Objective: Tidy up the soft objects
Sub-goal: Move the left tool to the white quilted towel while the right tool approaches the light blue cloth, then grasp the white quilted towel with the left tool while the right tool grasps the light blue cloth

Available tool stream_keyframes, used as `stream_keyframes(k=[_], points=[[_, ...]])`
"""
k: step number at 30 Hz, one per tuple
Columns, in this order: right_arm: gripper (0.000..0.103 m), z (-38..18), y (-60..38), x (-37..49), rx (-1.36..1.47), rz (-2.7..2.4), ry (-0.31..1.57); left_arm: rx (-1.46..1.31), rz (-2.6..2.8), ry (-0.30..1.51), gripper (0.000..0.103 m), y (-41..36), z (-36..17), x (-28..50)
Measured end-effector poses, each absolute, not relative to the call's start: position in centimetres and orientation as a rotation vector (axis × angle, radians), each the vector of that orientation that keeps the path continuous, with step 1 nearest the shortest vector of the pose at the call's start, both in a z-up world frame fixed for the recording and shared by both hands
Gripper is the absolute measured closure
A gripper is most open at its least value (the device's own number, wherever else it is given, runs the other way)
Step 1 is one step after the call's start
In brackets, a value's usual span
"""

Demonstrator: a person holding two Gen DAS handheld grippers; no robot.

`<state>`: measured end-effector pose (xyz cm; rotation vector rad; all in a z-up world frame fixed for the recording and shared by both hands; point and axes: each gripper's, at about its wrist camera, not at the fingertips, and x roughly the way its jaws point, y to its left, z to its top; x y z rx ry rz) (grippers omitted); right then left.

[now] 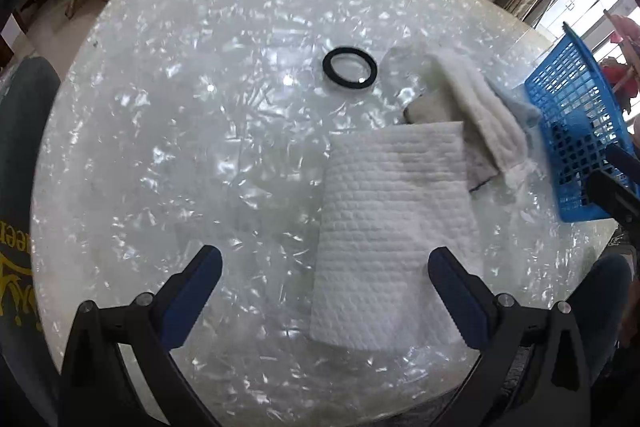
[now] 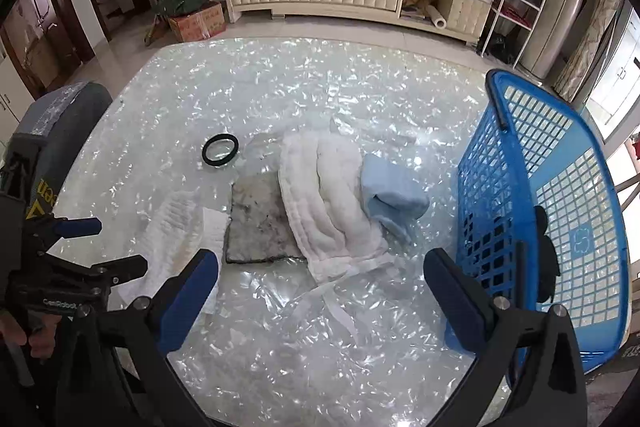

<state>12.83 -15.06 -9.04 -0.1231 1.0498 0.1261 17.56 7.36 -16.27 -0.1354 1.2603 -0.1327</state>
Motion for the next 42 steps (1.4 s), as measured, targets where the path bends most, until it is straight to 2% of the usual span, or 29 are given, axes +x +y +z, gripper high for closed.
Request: stream_keyframes(k=[15, 18, 20, 23, 30, 32, 36, 38, 42], points=[[0.000, -9.1, -16.7, 15.3, -0.084, 0.084, 1.009, -0.093, -0.154, 1.308, 0.001, 6.6, -19.8, 19.3], [0.000, -9.6, -16.4, 16.0, -0.089, 0.087, 1.020, -0.094, -0.160, 1.314, 0.004, 6.4, -20.1, 19.6], [0.000, -10.1, -16.2, 16.5, -0.112, 0.065, 1.032, -0.100, -0.169, 1.311, 0.008, 6.2, -20.1, 19.5], [0.000, -10.9, -16.0, 17.2, -0.159, 0.018, 1.046, -0.068, -0.185, 1.299, 0.021, 5.2, -20.2, 19.4], [0.000, -12.5, -15.7, 19.2, -0.219, -0.019, 1.085, -0.068, -0.259, 1.272, 0.059, 3.2, -19.5, 19.3], [0.001, -12.8, -15.6, 19.5, -0.224, -0.016, 1.091, -0.083, -0.289, 1.270, 0.061, 2.9, -19.5, 19.4], [0.010, -13.4, -15.4, 20.1, -0.252, -0.017, 1.108, -0.129, -0.320, 1.271, 0.070, 2.9, -19.7, 19.6], [0.011, -13.8, -15.7, 20.4, -0.249, -0.041, 1.121, -0.163, -0.322, 1.272, 0.075, 3.1, -19.8, 19.6], [0.011, -14.0, -16.2, 20.8, -0.272, -0.088, 1.129, -0.214, -0.328, 1.269, 0.077, 4.3, -19.6, 19.6]])
